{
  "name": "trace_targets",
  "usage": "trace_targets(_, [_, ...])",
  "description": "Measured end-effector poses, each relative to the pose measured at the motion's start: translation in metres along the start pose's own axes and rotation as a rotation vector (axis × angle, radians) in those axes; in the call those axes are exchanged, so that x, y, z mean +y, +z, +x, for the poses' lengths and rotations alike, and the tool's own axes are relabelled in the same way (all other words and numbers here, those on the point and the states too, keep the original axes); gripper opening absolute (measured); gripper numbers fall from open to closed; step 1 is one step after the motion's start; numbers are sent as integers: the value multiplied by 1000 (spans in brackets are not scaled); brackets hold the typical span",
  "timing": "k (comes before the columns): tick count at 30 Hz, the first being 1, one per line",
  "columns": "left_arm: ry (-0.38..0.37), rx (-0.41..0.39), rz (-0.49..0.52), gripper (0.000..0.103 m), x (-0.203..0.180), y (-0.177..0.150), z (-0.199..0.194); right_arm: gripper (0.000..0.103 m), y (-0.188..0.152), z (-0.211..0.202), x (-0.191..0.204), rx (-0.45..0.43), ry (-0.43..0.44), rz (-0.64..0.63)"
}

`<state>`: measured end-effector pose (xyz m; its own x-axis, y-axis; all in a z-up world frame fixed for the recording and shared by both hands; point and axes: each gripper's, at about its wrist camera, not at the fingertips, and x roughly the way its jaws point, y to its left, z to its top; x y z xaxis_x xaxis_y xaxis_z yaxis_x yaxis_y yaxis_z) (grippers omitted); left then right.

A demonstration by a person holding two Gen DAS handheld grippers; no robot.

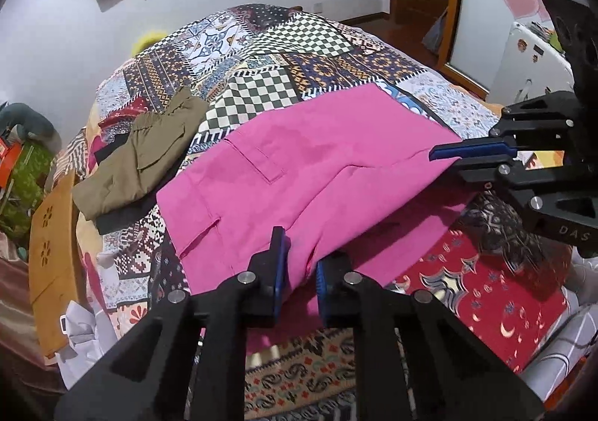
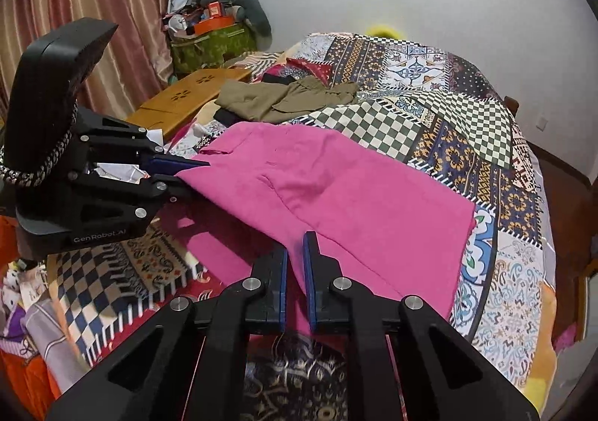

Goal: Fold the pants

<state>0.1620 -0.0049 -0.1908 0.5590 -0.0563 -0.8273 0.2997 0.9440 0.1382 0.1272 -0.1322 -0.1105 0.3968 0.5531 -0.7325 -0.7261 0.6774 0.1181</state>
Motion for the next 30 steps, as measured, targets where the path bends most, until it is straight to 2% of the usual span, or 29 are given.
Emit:
trace_targets(4, [-38,32,-6,15,-5,-9,3,7,-9,-1,2,18,4,6])
trace_targets(6, [-43,63,-16,19,-6,-13,6,8,-13,1,2,42,8,18])
trace_targets(8, [-36,73,-28,25,-6,-16,4,15,-18,4,1,79,6,37])
trace_targets(9, [-41,73,-35,30,-4,-18,1,25,-20,4,0,96,2,50])
trace_targets(11, [-69,75,-67,46,2,-21,-6,41,-24,3,-2,112,4,75])
trace_targets(12, [-87,67,-87,48,7,-22,-11,45,-26,-1,-3,110,9,90])
trace_targets(18, [-105,0,-189,50,34,-16,-39,49,-21,-24,-13,45,50,175])
trace_targets(22, [-89,-37,-242,50,46,0,-41,49,-6,-21,-18,11,68,243])
trace_targets(26, [-111,-18,-274,50,45,7,-22,49,4,-5,-16,12,95,279])
trace_targets(30, [-121,57,-302,50,43,-1,8,49,1,20,-7,73,111,273])
